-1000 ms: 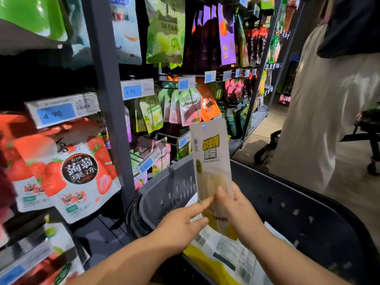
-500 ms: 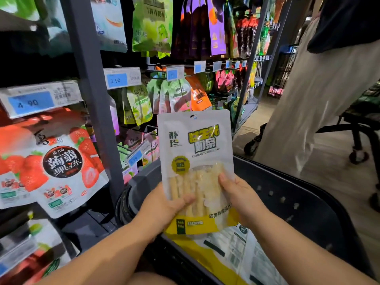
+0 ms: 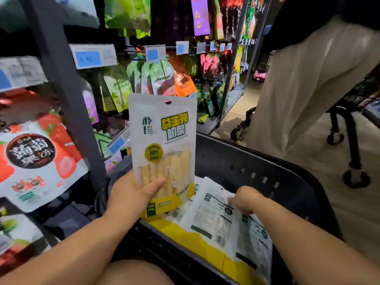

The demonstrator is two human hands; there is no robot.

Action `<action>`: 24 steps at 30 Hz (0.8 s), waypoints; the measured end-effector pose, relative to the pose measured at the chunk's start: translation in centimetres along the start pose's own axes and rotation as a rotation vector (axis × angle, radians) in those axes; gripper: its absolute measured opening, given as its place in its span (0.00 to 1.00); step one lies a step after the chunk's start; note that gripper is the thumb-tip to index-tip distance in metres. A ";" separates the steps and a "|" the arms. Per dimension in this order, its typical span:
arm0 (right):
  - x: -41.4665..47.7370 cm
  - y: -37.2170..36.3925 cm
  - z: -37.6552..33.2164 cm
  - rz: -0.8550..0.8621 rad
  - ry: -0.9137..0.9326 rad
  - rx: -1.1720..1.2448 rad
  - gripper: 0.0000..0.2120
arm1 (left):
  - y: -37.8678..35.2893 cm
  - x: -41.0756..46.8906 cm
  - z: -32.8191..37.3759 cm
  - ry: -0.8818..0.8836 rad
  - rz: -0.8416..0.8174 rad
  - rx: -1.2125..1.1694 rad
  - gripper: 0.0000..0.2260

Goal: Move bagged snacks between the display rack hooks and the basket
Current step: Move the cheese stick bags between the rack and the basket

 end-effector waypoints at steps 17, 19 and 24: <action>-0.7 -2.8 1.1 -0.058 -0.153 -0.130 0.21 | -0.4 -0.2 -0.5 0.040 -0.044 -0.082 0.10; -0.3 -3.1 0.9 -0.062 -0.124 -0.098 0.20 | -0.3 -0.2 -0.4 0.039 -0.044 -0.085 0.10; -1.8 -2.0 -0.8 -0.103 -0.096 -0.187 0.18 | -0.3 -0.1 -0.5 0.034 -0.048 -0.081 0.10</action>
Point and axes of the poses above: each hand's wrist, its own x-axis towards the middle knuckle, its own y-axis out of the back of the hand, z = x × y, the point moved 3 cm from there along x, towards the middle knuckle, and after that the axes turned 9 degrees about z, right-handed, at the moved point
